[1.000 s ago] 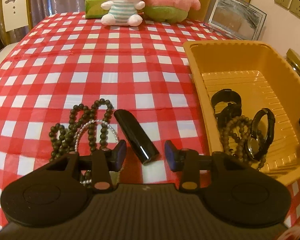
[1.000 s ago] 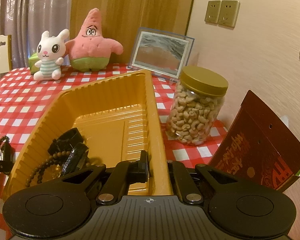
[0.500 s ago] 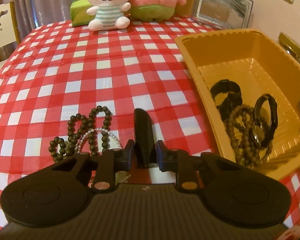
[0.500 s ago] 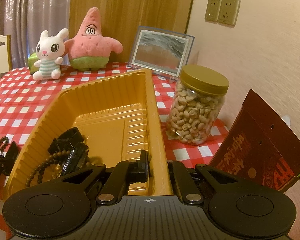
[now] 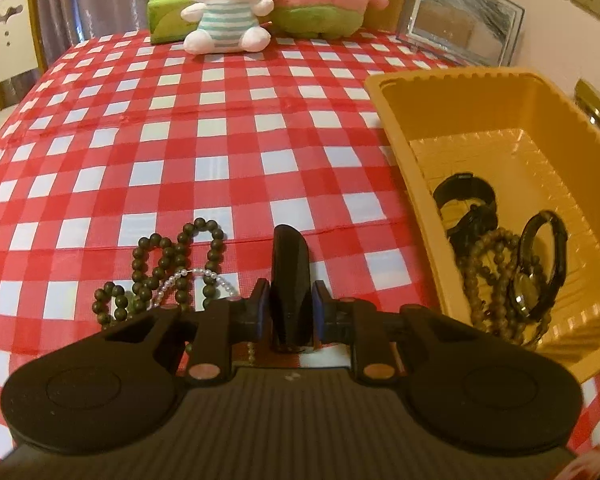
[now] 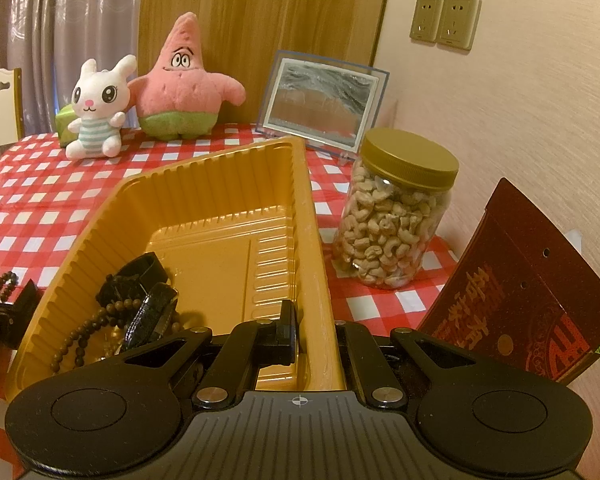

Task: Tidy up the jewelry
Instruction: 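Carry the black tube over the orange tray and open the left gripper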

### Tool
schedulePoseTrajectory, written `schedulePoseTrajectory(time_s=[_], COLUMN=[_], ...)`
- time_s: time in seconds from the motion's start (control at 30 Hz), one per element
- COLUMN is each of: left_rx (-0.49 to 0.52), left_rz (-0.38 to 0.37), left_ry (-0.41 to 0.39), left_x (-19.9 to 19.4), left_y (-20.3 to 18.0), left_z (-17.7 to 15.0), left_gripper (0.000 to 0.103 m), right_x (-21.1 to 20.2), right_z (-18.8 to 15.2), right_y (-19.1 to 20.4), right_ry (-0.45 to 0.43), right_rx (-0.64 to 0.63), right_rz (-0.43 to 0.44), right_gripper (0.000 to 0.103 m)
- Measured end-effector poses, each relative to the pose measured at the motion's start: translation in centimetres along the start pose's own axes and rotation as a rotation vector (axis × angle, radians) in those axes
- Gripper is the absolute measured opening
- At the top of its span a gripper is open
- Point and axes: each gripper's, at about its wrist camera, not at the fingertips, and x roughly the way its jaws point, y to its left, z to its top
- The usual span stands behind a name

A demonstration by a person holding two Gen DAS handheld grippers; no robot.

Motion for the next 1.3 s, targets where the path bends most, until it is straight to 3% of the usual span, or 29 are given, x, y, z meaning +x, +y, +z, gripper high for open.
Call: schedulePoseTrajectory(time_s=[0.3, 0.47, 0.83, 0.97, 1.3], left_rx=[-0.020, 0.008, 0.072, 0.070, 0.073], left_rz=[-0.077, -0.176, -0.377, -0.405, -0.385], left_ry=[-0.053, -0.079, -0.030, -0.003, 0.039], left_x=[-4.3, -6.3, -5.7, -4.8, -3.2], left_y=[-1.1, -3.5, -9.5, -10.5, -11.2], left_z=[1.6, 2.7, 3.5, 3.4, 3.0], left_gripper=[0.019, 0.019, 0.019, 0.019, 0.020], right_x=[0.0, -0.2, -0.4, -0.5, -0.3], right_z=[0.0, 0.1, 0.2, 0.2, 0.2], right_y=[0.2, 0.3, 0.3, 0.2, 0.1], right_ry=[0.001, -0.004, -0.014, -0.014, -0.008], right_rx=[-0.004, -0.008, -0.016, -0.015, -0.011], right_rz=[0.001, 0.009, 0.028, 0.034, 0.037], right_gripper=[0.004, 0.004, 0.003, 0.003, 0.003])
